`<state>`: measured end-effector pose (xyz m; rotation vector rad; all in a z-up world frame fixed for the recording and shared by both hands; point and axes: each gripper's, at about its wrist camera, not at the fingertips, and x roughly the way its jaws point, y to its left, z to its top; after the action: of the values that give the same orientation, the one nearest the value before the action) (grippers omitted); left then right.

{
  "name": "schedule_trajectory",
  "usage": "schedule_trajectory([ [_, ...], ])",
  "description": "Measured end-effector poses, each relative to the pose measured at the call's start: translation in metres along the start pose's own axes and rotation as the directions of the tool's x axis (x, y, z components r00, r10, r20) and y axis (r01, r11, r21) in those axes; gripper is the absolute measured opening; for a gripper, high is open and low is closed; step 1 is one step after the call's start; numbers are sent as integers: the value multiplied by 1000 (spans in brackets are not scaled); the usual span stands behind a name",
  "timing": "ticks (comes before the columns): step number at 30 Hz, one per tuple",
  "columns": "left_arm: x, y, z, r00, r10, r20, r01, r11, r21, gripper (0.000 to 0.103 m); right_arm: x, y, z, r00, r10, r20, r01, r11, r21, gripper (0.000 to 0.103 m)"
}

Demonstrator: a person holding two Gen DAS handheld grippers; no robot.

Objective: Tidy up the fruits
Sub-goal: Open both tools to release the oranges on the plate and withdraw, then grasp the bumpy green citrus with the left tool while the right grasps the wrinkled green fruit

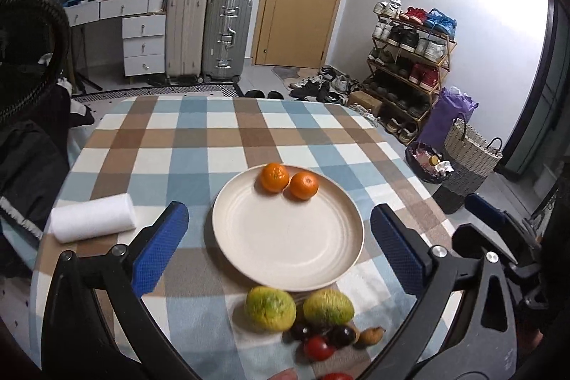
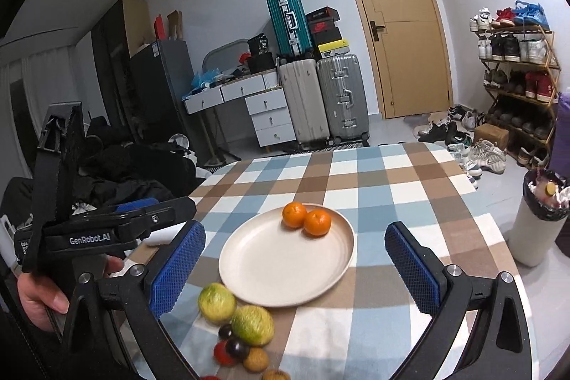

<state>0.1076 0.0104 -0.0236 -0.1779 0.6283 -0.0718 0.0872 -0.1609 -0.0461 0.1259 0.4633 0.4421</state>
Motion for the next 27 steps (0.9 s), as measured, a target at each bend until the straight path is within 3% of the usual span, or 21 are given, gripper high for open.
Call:
schedule_trajectory([
  [9, -26, 5, -47, 999, 50, 1, -50, 999, 0, 102, -12, 9, -26, 998, -15, -60, 15, 1000, 13, 103],
  [15, -22, 22, -82, 999, 45, -25, -46, 999, -25, 102, 4, 13, -46, 989, 33, -145, -31, 999, 16, 103],
  [22, -8, 45, -104, 997, 41, -72, -45, 997, -60, 102, 41, 8, -66, 948, 130, -292, -97, 988, 124, 103],
  [27, 0, 55, -107, 996, 40, -85, -47, 996, -75, 102, 65, 1, -71, 912, 217, -347, -142, 963, 228, 102],
])
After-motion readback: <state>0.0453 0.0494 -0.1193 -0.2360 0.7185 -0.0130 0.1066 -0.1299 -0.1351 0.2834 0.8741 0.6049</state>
